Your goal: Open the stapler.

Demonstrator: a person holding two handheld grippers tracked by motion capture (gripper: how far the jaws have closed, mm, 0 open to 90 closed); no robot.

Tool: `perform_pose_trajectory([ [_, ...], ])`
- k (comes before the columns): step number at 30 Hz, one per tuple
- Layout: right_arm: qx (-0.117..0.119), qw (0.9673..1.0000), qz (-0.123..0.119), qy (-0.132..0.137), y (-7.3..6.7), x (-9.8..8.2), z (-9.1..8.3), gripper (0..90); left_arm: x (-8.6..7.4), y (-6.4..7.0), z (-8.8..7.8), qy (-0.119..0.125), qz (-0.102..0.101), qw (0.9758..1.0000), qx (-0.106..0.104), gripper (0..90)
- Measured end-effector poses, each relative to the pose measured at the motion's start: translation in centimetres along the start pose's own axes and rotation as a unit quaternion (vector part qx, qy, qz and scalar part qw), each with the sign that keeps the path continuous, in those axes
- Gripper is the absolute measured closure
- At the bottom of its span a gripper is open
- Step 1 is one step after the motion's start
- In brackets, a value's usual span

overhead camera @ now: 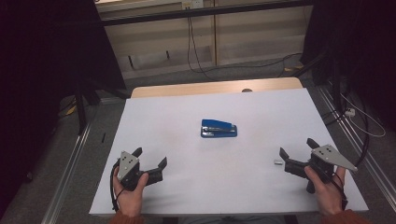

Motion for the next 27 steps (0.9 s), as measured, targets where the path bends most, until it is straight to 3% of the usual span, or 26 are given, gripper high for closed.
perform_pose_trajectory([
  [3, -0.002, 1.0000, -0.006, -0.001, 0.0, -0.1, 0.1, 1.0, 0.0, 0.0, 0.1, -0.004, -0.003, 1.0000, -0.002, 2.6],
  [5, 0.006, 1.0000, -0.003, -0.006, -0.1, -0.2, 0.1, 1.1, 0.0, -0.1, 0.3, -0.006, -0.004, 1.0000, 0.003, 2.6],
  [12, 0.023, 0.9996, -0.013, -0.012, -0.8, -0.4, 0.3, 0.8, -0.1, 0.1, 0.9, -0.022, -0.004, 0.9997, -0.013, 4.2],
  [16, 0.034, 0.9992, -0.015, -0.017, -0.9, -0.4, 0.4, 0.7, 0.1, 0.0, 1.3, -0.024, -0.009, 0.9996, -0.012, 4.4],
  [21, 0.050, 0.9985, -0.012, -0.018, -1.5, -0.4, 0.2, 0.7, -0.1, 0.2, 1.7, -0.034, -0.027, 0.9982, -0.041, 4.9],
  [27, 0.061, 0.9979, -0.013, -0.015, -2.5, 0.0, 0.4, 0.7, 0.0, 0.5, 1.7, -0.046, -0.012, 0.9970, -0.061, 6.6],
])
Point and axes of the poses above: each handheld gripper's, and its own axes: z roughly forward along the jaws, x roughly out of its top, y roughly to its right, the point moved 4 cm from there along z, roughly forward along the jaws, and after that the axes turned 13 degrees about -x, right-handed, at the moved point
